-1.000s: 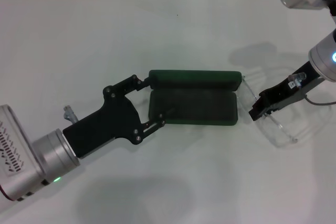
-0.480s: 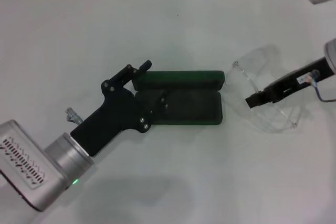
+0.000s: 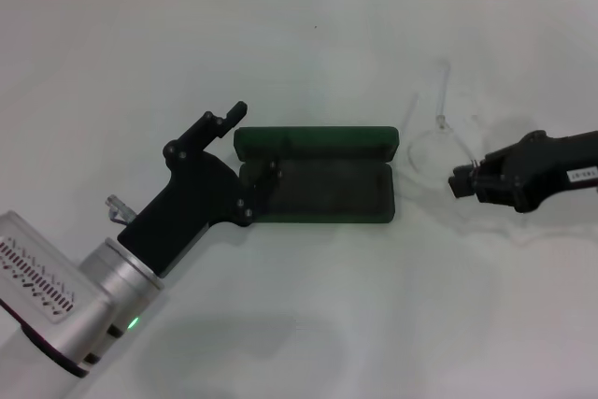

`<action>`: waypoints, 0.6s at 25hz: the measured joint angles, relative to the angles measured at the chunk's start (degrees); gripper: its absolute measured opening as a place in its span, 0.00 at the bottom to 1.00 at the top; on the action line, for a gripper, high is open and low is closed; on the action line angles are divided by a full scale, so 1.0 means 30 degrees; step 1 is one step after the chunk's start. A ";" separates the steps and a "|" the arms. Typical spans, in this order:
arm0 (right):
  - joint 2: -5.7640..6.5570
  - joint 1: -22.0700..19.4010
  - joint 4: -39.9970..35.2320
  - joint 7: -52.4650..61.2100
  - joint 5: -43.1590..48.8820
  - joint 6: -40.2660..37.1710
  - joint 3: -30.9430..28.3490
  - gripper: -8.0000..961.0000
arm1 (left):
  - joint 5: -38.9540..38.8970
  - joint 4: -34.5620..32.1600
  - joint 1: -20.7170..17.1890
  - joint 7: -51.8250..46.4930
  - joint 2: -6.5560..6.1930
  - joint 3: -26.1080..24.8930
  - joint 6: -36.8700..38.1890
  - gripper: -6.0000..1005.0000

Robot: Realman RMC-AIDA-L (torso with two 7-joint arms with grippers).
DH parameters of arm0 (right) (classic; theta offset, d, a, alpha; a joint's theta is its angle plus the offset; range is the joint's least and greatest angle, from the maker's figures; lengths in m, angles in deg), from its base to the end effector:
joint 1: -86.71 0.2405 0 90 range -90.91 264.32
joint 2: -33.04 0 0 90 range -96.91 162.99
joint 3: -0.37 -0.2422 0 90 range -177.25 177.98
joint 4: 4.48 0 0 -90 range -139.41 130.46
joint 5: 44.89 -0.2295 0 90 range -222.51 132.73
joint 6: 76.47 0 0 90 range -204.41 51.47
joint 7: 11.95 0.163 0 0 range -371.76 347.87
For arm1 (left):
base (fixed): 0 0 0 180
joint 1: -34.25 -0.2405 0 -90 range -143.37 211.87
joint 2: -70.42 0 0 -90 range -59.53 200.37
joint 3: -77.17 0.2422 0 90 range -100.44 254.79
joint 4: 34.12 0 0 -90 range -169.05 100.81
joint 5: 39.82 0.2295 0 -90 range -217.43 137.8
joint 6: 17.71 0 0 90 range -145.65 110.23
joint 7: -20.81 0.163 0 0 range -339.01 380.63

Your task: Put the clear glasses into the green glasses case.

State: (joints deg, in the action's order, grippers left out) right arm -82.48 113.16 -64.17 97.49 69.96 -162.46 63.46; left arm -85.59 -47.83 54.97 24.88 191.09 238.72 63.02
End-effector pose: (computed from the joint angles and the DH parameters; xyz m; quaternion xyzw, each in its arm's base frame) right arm 0.2225 0.3580 0.0105 -0.9527 0.2700 0.1004 0.0963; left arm -0.2563 0.2713 -0.1032 -0.8304 -0.0292 -0.3377 0.4422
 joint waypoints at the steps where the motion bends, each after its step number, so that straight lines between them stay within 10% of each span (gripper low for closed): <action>1: 0.0021 -0.0357 0.0101 -0.0993 -0.0661 0.0066 -0.0067 0.13 | -0.0002 0.0001 -0.0023 -0.0120 0.0003 0.0029 -0.0025 0.58; 15: 0.0012 -0.1416 0.5152 -1.3487 -0.5341 -0.1357 -0.2834 0.13 | 0.0085 0.0007 0.0595 -0.5703 -0.0123 -0.0221 0.0377 0.58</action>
State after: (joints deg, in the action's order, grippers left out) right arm -82.44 108.91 -48.72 57.03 53.94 -166.54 54.95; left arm -85.33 -47.81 56.75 7.77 190.72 238.06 64.15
